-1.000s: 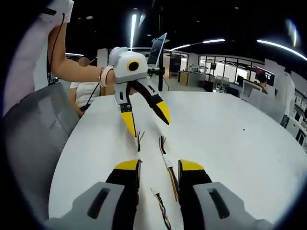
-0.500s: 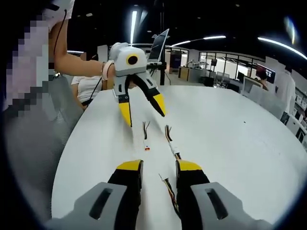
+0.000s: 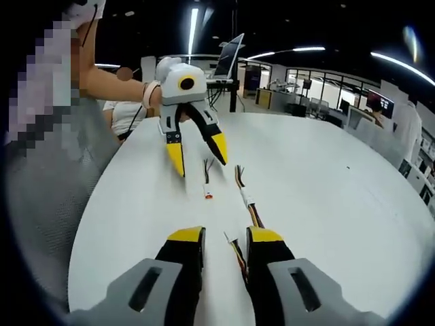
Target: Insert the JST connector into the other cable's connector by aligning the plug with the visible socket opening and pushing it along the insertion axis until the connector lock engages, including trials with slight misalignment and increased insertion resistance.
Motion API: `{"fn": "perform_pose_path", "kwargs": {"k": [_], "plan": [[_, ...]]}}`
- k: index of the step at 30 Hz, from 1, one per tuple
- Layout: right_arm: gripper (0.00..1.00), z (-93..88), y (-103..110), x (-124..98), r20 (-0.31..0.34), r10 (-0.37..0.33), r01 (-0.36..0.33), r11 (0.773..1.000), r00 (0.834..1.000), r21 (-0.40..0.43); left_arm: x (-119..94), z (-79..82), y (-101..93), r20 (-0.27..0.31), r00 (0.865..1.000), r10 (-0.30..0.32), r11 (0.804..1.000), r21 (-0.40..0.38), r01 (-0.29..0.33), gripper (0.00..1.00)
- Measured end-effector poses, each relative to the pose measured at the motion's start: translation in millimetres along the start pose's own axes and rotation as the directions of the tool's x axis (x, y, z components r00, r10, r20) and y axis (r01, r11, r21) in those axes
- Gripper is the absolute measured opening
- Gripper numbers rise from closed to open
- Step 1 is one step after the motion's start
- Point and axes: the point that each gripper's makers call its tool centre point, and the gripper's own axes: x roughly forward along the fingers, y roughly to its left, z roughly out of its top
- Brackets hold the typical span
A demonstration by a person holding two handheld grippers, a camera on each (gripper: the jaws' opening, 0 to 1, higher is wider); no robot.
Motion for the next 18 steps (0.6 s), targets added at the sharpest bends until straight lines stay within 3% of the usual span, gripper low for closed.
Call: {"fn": "perform_pose_path", "kwargs": {"k": [11,18], "plan": [[0.20,-11.0,-4.1,8.9,-0.014,0.009,-0.009,1.000,1.000,0.000,10.8,-9.7,2.1,-0.019,1.000,-0.002,1.000,-0.025,0.001,0.30],[0.18,-13.7,-4.4,11.9,-0.004,0.024,-0.024,1.000,1.000,0.017,12.0,-11.4,5.8,0.005,1.000,0.018,0.998,-0.063,-0.018,0.27]]}}
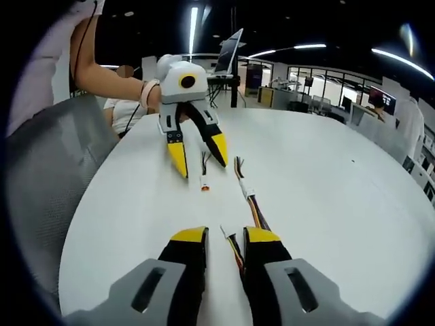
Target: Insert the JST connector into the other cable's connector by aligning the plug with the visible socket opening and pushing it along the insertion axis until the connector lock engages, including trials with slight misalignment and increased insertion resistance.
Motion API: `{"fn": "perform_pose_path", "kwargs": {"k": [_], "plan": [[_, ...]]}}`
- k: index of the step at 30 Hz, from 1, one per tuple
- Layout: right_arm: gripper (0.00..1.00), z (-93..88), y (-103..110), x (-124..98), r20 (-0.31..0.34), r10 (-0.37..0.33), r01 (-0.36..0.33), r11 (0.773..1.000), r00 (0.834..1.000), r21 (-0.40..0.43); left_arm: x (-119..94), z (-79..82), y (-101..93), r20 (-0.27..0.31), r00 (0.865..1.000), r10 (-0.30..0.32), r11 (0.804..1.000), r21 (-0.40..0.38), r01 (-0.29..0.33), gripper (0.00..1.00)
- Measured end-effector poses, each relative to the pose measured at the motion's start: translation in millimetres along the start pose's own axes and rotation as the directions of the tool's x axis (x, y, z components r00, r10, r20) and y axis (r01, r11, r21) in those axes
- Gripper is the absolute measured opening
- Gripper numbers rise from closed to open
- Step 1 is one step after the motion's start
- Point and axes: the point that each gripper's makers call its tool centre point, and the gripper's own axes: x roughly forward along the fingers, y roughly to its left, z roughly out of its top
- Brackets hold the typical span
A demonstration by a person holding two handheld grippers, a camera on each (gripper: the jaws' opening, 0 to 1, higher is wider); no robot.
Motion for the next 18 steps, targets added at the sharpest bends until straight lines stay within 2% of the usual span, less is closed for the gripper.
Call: {"fn": "perform_pose_path", "kwargs": {"k": [7,12,18], "plan": [[0.16,-3.8,-2.4,0.8,-0.006,-0.001,0.001,1.000,1.000,0.000,3.6,-8.3,-1.1,-0.015,1.000,-0.002,1.000,-0.018,0.002,0.27],[0.16,-5.6,-4.1,1.4,-0.008,-0.002,0.002,1.000,1.000,-0.004,5.4,-6.4,-2.2,0.003,1.000,-0.005,0.999,-0.033,0.005,0.25],[0.11,-5.9,-0.7,3.9,-0.010,0.005,-0.005,1.000,1.000,-0.013,7.9,-6.3,-1.9,0.007,1.000,-0.011,0.999,-0.032,0.011,0.24]]}}
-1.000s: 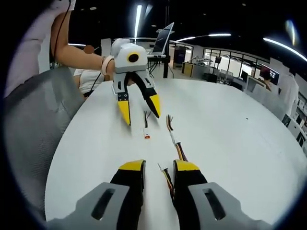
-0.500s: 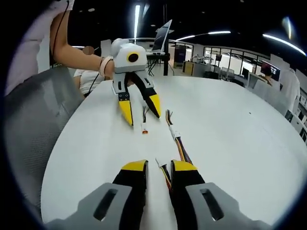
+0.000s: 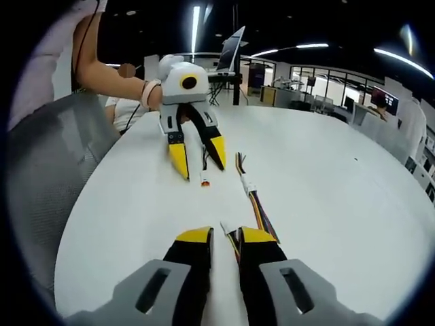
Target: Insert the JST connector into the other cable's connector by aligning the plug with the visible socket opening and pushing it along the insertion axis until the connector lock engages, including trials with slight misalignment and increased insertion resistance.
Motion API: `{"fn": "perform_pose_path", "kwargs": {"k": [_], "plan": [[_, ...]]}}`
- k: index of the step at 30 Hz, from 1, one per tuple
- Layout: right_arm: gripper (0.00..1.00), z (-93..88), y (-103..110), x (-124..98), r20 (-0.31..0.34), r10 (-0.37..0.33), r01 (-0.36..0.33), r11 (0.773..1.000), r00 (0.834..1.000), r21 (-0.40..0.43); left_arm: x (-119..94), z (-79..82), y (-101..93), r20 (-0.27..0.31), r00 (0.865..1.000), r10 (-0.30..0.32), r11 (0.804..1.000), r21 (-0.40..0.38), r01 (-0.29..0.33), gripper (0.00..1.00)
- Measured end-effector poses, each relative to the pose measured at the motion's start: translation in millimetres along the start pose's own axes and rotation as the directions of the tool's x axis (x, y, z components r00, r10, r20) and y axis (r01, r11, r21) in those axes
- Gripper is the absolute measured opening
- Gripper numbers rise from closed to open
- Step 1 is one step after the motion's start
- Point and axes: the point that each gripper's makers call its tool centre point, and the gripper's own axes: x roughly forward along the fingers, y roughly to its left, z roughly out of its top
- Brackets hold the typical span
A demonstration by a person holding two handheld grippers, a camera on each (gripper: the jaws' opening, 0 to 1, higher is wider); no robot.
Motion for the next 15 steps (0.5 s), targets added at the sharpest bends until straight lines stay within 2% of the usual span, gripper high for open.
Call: {"fn": "perform_pose_path", "kwargs": {"k": [1,2,5,12,15], "plan": [[0.10,0.1,-0.8,0.1,-0.002,-0.005,0.005,1.000,1.000,0.001,1.3,4.1,0.5,0.026,1.000,0.000,1.000,-0.028,0.001,0.24],[0.10,0.0,-1.6,0.1,-0.002,-0.010,0.010,1.000,1.000,0.002,1.6,5.7,0.2,0.033,0.999,-0.005,1.000,-0.024,0.005,0.24],[0.10,-0.1,-2.5,0.4,0.003,-0.013,0.013,1.000,1.000,0.010,3.5,2.1,0.9,0.006,1.000,-0.002,1.000,0.008,0.002,0.24],[0.07,1.3,-3.9,1.8,0.009,-0.024,0.024,1.000,1.000,0.020,2.7,3.1,0.0,0.023,1.000,-0.002,1.000,-0.007,0.002,0.22],[0.06,1.8,-3.1,2.4,0.013,-0.021,0.021,1.000,1.000,0.018,2.4,2.7,-0.9,0.022,1.000,-0.007,1.000,0.013,0.006,0.19]]}}
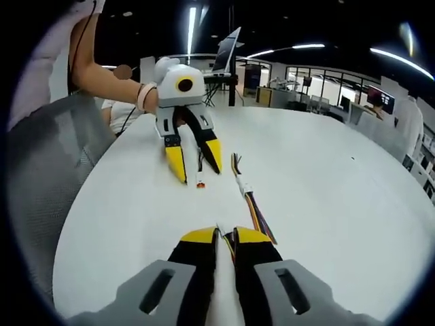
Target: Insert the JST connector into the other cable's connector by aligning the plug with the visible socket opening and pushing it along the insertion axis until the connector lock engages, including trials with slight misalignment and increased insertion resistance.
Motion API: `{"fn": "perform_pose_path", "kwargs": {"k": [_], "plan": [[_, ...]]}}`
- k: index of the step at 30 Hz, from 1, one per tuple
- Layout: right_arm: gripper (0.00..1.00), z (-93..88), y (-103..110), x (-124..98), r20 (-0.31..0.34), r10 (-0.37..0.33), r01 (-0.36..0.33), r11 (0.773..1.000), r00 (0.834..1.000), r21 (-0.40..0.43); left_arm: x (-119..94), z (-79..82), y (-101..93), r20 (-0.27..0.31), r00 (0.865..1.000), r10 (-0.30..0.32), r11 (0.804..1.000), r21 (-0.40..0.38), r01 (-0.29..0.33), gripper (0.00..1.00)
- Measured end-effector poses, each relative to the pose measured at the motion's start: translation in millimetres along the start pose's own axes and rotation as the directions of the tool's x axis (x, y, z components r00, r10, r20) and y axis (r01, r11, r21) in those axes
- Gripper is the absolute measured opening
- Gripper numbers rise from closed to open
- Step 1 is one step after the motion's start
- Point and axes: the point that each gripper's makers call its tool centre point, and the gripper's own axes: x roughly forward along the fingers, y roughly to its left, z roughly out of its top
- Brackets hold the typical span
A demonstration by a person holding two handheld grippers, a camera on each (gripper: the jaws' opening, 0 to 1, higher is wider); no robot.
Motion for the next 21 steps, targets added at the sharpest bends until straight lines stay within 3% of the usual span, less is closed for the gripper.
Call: {"fn": "perform_pose_path", "kwargs": {"k": [21], "plan": [[0.05,0.6,-2.0,-0.8,0.021,-0.018,0.017,0.999,1.000,0.027,-4.3,-2.4,-4.6,0.018,1.000,-0.012,1.000,0.003,0.012,0.00]]}}
